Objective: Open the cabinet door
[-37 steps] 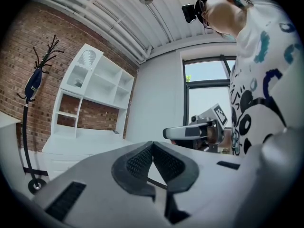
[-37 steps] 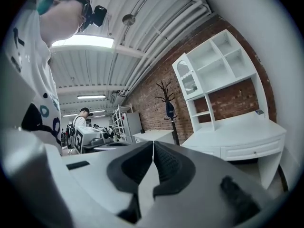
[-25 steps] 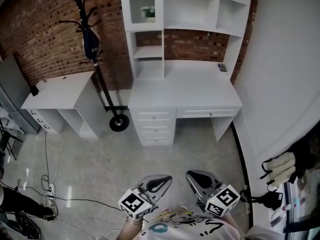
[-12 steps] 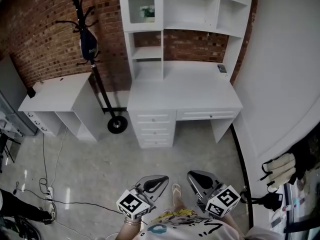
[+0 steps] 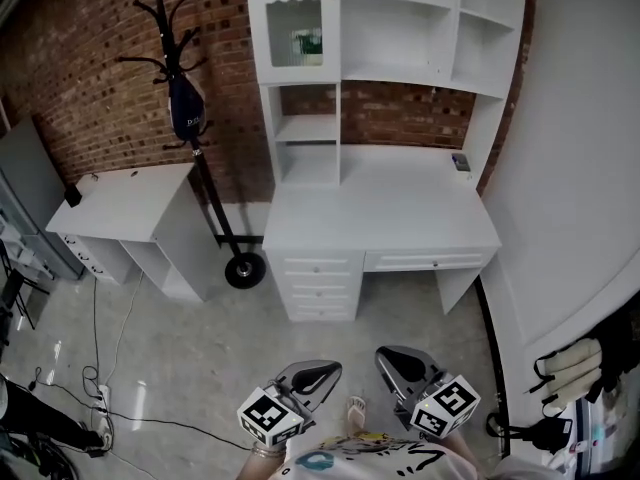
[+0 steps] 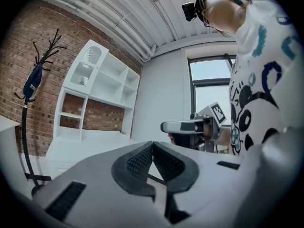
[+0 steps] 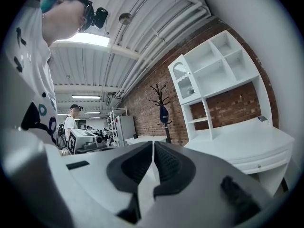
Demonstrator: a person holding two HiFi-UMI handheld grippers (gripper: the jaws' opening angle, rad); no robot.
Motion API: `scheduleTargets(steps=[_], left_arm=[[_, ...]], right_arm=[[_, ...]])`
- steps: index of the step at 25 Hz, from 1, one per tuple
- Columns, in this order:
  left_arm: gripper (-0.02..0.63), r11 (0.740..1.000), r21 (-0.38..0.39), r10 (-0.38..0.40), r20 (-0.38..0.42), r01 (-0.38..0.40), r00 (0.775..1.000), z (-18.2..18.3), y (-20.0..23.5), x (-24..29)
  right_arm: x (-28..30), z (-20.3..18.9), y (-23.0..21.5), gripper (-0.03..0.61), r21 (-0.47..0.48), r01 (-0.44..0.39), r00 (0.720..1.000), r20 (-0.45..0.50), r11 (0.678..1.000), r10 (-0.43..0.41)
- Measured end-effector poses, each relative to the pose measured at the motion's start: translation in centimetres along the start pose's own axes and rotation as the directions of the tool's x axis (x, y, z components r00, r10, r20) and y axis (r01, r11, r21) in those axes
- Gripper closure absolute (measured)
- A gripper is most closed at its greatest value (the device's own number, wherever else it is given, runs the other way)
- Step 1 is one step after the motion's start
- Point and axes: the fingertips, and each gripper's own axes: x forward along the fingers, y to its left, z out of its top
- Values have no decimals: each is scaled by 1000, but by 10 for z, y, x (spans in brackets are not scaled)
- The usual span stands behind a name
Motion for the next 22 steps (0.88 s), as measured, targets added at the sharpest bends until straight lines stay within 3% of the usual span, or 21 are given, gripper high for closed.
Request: scheduleTargets(steps=[9, 22], left_arm=[[598, 999, 29, 15, 46, -16, 999, 35, 47, 68], [598, 997, 21, 70, 41, -71, 997, 38, 89, 125]], right_arm=[[27, 21, -67, 549, -5, -30, 999, -16, 1000, 30], [60, 34, -136, 549, -5, -94, 995, -22, 996, 94]])
